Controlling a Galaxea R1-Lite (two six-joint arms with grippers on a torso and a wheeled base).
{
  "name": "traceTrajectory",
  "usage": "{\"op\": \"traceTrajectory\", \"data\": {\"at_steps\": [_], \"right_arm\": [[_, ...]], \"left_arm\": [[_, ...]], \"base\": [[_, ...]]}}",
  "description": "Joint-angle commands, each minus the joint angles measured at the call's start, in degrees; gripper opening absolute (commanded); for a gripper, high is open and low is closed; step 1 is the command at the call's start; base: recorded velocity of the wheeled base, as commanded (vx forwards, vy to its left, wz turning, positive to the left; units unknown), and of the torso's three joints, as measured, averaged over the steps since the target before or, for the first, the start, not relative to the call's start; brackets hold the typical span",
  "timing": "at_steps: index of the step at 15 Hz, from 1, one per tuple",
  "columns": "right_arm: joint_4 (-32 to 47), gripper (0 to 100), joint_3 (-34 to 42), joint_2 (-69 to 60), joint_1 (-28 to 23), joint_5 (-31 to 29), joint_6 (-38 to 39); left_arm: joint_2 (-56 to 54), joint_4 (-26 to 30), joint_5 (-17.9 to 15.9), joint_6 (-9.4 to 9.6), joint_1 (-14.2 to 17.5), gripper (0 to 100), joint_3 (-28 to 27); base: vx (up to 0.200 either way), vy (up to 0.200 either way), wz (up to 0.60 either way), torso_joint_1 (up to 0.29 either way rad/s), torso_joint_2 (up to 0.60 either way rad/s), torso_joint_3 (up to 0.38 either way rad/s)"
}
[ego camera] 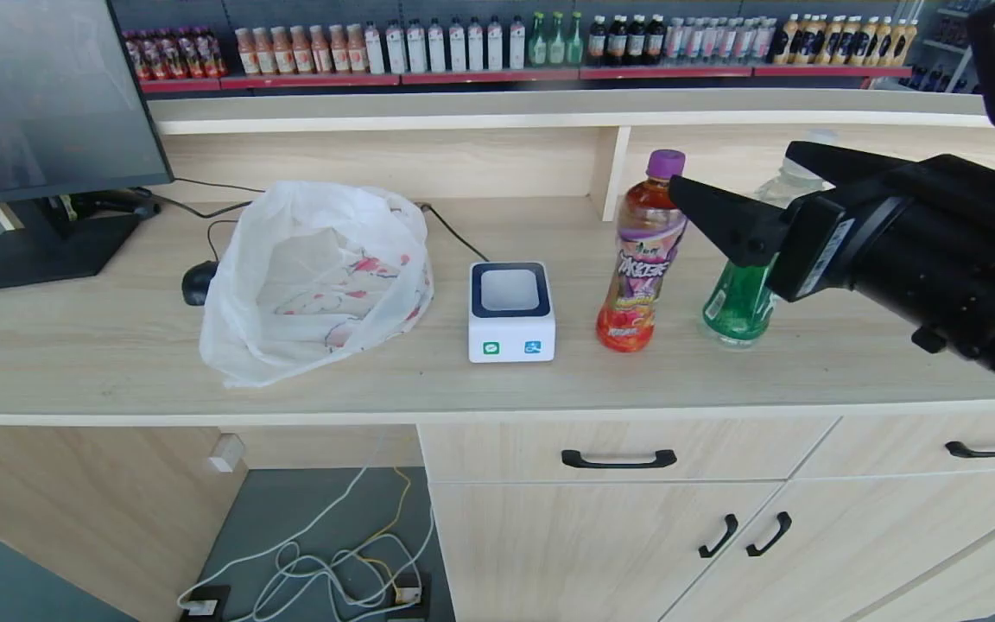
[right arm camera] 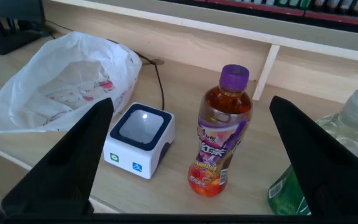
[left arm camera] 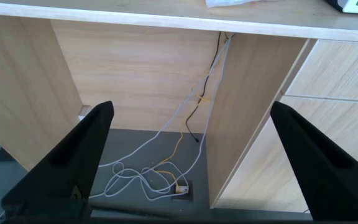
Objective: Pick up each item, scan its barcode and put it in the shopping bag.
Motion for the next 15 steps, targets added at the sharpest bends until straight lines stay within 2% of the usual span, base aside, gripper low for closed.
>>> {"op": "traceTrajectory", "data": {"at_steps": [1, 5, 11, 15], "right_arm": [[0.0, 100, -0.1, 2.7, 3.4, -3.3, -1.9], [0.0, 100, 0.1, 3.1, 3.4, -5.2, -3.1], [-0.6, 100, 1.1, 6.0, 2.0, -7.1, -1.0], [-9.8, 100, 2.0, 12.8, 0.7, -7.3, 1.5]], "left_arm": [[0.0, 0.0, 0.0, 0.08, 0.0, 100, 0.0], [0.0, 0.0, 0.0, -0.01, 0.0, 100, 0.0], [0.0, 0.0, 0.0, 0.08, 0.0, 100, 0.0], [0.0, 0.0, 0.0, -0.01, 0.0, 100, 0.0]], "base": [[0.000, 0.000, 0.00, 0.000, 0.00, 0.000], [0.000, 0.000, 0.00, 0.000, 0.00, 0.000], [0.000, 0.000, 0.00, 0.000, 0.00, 0.000], [0.000, 0.000, 0.00, 0.000, 0.00, 0.000]]}}
